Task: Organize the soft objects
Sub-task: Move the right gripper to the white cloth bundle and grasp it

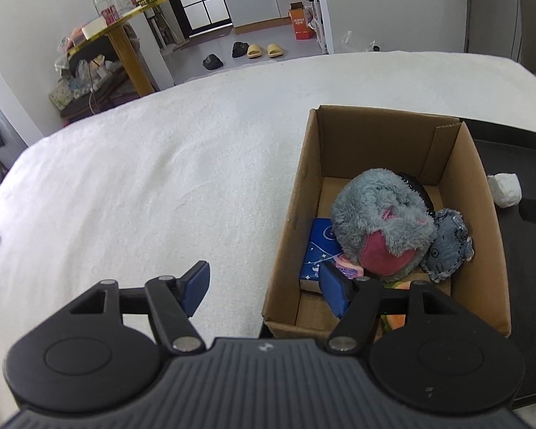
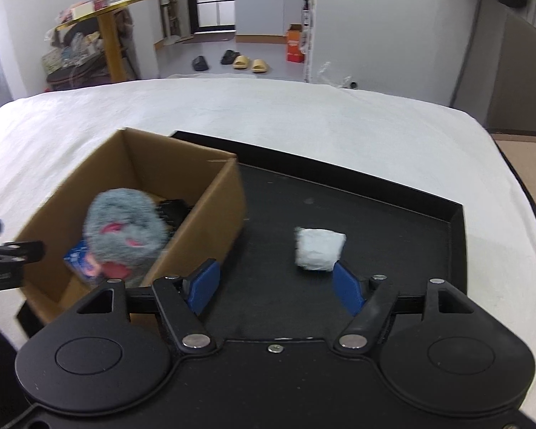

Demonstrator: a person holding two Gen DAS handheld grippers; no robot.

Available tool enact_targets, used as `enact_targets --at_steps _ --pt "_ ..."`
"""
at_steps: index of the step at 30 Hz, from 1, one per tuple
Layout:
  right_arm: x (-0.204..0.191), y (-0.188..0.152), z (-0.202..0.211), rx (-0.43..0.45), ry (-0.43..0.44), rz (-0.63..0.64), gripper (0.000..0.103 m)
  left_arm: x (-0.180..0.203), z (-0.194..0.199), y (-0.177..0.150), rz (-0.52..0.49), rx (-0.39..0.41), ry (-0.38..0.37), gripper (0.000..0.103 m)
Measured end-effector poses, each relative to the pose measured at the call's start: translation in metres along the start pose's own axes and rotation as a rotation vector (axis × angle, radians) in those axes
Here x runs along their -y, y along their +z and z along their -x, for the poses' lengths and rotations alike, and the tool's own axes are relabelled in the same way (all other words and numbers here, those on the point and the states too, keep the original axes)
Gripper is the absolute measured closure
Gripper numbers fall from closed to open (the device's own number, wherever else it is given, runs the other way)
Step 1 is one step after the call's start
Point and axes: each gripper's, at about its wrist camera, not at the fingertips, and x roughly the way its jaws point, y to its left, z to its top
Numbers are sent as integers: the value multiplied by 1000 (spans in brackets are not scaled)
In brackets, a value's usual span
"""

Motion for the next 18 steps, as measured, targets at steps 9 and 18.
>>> enact_targets --at_steps 9,18 --pt "34 -6 -35 2 2 -69 33 16 1 5 -41 21 74 37" --pt "49 -9 -61 -2 26 -101 35 28 -3 11 -57 -4 115 37"
